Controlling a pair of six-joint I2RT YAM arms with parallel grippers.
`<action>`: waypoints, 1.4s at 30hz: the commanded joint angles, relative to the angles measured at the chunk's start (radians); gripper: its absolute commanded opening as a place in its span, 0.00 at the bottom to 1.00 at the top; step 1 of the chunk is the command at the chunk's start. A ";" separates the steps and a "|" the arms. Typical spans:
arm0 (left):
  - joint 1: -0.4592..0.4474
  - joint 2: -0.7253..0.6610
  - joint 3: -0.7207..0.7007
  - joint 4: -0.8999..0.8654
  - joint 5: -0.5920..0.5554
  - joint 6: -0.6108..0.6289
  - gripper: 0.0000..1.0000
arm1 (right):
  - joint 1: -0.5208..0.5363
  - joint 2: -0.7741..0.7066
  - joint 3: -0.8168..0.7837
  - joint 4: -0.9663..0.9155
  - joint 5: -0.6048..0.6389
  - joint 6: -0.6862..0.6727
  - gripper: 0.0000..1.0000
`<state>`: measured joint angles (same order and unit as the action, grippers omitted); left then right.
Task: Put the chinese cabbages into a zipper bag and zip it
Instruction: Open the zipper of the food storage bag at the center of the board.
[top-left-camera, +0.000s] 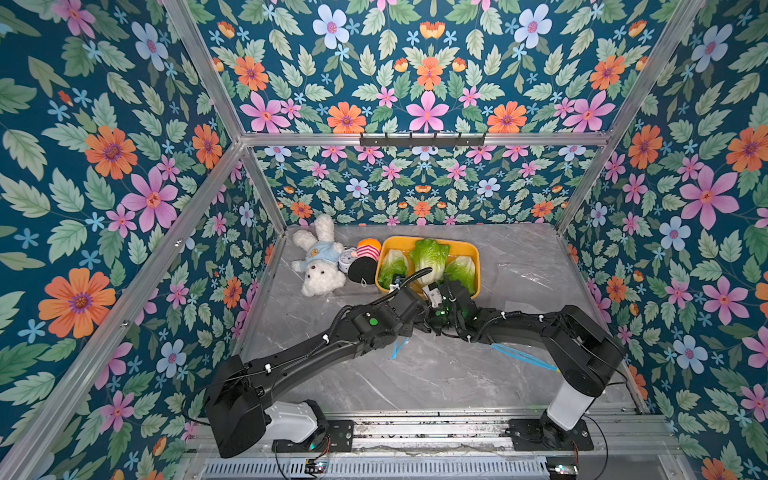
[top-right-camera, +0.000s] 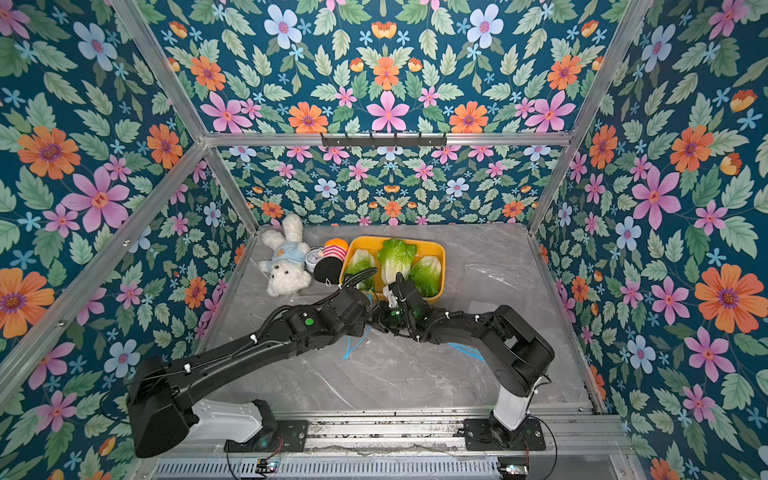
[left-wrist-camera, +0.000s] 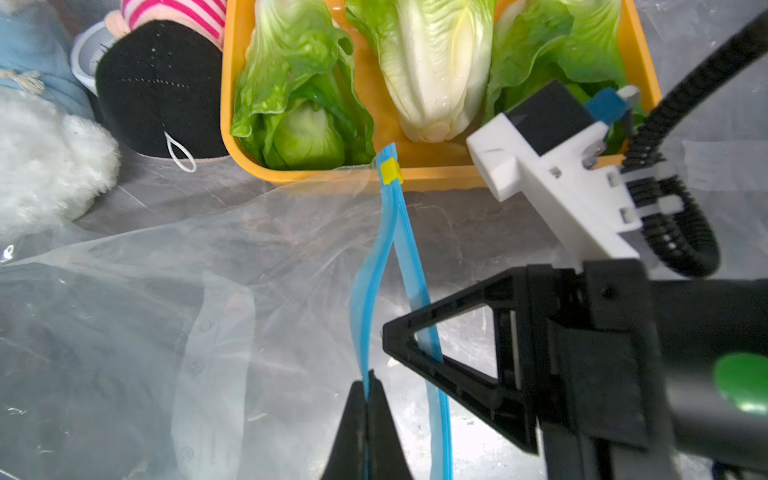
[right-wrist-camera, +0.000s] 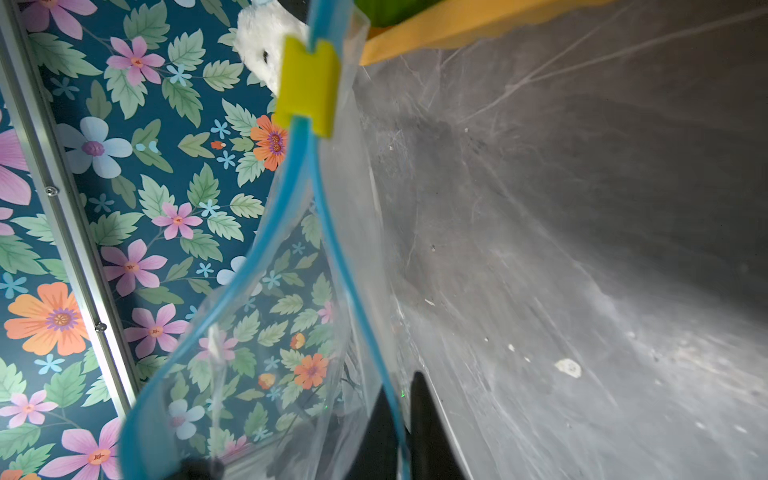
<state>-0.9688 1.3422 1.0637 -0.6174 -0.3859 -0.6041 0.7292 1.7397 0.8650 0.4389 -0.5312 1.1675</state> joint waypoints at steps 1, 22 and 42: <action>0.001 0.014 0.017 -0.041 -0.053 -0.025 0.00 | 0.002 -0.022 -0.009 0.053 0.008 0.008 0.00; 0.002 0.112 0.099 -0.061 -0.173 -0.009 0.09 | 0.022 -0.251 -0.012 -0.164 0.140 -0.070 0.00; 0.043 0.016 0.246 -0.153 -0.228 0.110 0.00 | 0.067 -0.327 0.091 -0.482 0.274 -0.203 0.25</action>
<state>-0.9264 1.3552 1.2911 -0.7567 -0.6048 -0.5171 0.7944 1.4216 0.9451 -0.0216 -0.2588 0.9844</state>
